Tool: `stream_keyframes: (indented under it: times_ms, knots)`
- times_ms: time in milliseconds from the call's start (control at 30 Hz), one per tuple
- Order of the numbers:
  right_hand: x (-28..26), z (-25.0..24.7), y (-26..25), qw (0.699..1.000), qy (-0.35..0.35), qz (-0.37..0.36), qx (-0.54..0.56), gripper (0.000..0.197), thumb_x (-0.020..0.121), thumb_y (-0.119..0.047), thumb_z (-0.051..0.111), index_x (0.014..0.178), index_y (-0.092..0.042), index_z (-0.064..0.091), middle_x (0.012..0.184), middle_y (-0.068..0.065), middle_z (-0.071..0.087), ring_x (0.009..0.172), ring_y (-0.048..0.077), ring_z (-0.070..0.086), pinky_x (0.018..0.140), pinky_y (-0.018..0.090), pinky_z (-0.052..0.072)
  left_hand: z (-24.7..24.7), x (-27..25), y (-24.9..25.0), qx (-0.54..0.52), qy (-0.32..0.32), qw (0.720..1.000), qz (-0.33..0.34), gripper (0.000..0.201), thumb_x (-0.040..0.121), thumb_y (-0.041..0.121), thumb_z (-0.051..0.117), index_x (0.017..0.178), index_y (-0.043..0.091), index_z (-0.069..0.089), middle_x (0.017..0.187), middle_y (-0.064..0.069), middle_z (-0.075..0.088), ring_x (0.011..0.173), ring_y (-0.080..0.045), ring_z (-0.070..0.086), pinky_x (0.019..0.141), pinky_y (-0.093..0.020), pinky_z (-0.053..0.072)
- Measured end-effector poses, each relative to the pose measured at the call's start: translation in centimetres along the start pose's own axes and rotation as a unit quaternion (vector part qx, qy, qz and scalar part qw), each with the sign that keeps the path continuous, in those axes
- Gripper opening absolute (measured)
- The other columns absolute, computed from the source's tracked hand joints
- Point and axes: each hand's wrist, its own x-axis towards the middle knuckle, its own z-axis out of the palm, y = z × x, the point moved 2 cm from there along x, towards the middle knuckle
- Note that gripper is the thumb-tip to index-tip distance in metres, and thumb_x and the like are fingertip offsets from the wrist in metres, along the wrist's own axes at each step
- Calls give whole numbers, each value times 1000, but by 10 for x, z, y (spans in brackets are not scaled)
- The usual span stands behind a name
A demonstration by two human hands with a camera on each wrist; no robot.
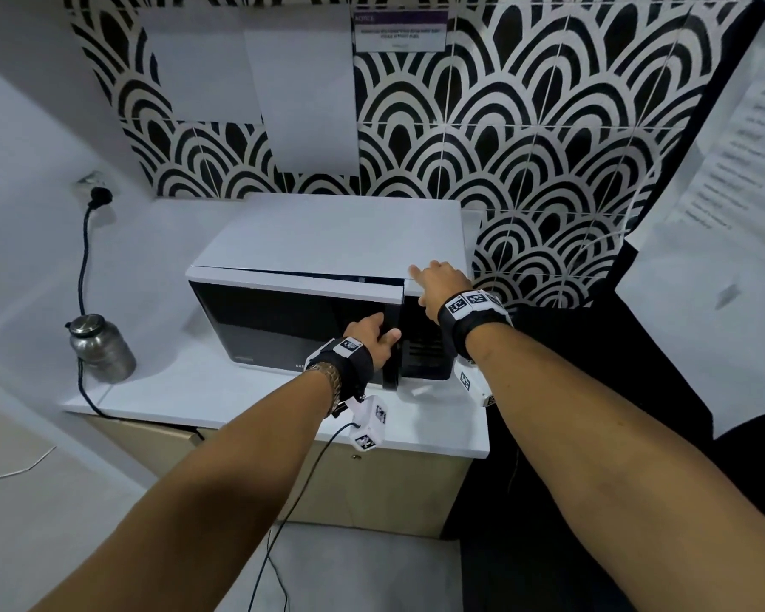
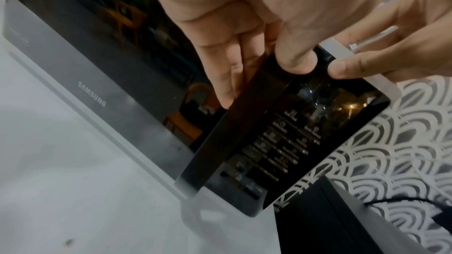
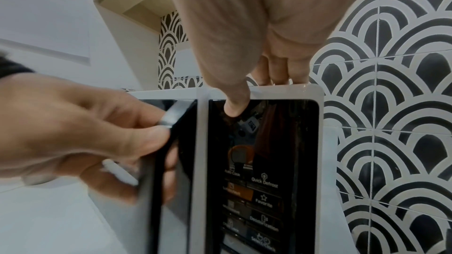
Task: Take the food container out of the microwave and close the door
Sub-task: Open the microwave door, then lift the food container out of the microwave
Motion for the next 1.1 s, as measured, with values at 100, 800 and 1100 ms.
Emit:
stream_keyframes:
  times_ms: [100,800,1100]
  knots:
    - [-3,-3,-4,1000,0,-3,-4,53,92,-9,62,142,-16,43,127,18,54,120,36,53,91,43,48,1,-23,-19,-7,-3,1000,16,36,93,42,53,112,13,59,117,-12,71,120,-26,60,101,-36,49]
    - [-105,13,-124,909,-10,-202,364,46,92,-40,64,134,-23,63,130,3,68,122,22,61,100,28,47,-128,-140,-19,159,113,980,39,14,74,13,57,72,15,70,73,-2,74,72,-24,67,70,-33,58]
    - [-134,23,-210,900,-83,-359,233,37,89,-30,37,92,-9,67,88,15,70,77,36,66,58,32,34,-167,-139,47,159,114,974,111,19,79,10,53,79,6,71,77,-10,75,74,-28,70,77,-35,59]
